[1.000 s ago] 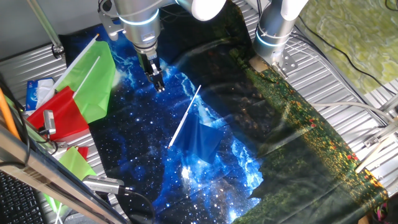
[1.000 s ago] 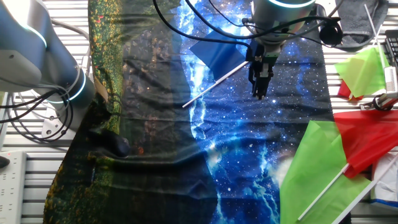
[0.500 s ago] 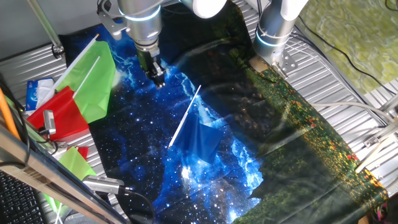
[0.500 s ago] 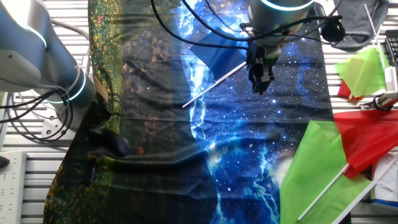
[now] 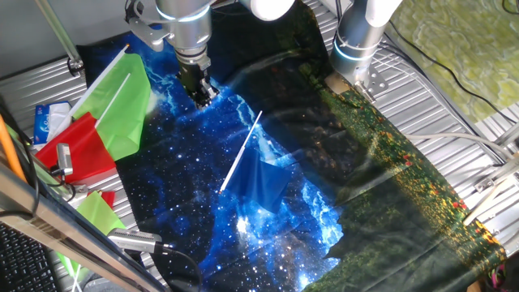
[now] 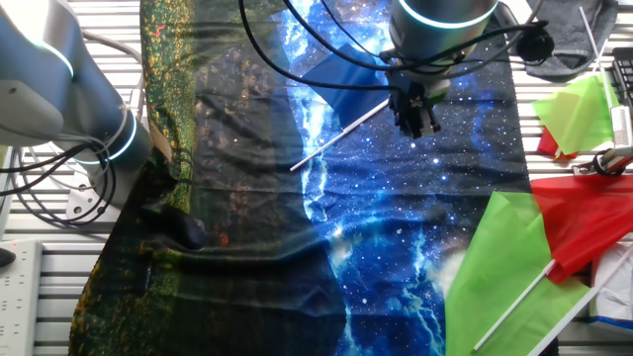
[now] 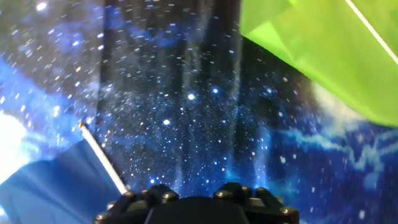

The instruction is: Wave the flag

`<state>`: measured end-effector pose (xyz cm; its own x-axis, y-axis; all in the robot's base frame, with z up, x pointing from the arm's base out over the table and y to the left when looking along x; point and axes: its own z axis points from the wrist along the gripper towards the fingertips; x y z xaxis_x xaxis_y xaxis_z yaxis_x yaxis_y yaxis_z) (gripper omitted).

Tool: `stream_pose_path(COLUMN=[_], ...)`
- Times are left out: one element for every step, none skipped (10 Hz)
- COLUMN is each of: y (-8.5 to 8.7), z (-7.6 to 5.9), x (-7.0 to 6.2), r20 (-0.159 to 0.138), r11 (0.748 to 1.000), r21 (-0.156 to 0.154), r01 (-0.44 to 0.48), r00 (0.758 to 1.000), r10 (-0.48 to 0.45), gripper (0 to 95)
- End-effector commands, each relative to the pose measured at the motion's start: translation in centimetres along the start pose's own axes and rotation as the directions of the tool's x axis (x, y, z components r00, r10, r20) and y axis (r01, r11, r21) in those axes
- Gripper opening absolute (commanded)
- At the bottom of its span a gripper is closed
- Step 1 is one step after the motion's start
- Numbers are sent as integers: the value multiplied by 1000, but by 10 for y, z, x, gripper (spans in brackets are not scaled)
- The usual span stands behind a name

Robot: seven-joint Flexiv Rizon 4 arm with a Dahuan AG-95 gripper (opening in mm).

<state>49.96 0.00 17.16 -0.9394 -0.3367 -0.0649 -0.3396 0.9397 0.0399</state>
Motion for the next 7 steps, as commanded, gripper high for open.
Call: stream_pose_path(y=[0, 0, 0, 0, 0, 0, 1], z=[0, 0, 0, 0, 0, 1, 1], x=[0, 0, 0, 0, 0, -1, -1], r20=[-10, -12, -12, -13, -22, -26, -29], r11=[1000, 999, 999, 997, 997, 997, 997], r21=[-8, -13, -18, -27, -23, -22, -21], r01=[26, 46, 46, 72, 77, 74, 68], r00=[1000, 999, 999, 997, 997, 997, 997], r10=[-26, -46, -47, -73, -77, -75, -68], gripper=[0, 0, 0, 0, 0, 0, 0])
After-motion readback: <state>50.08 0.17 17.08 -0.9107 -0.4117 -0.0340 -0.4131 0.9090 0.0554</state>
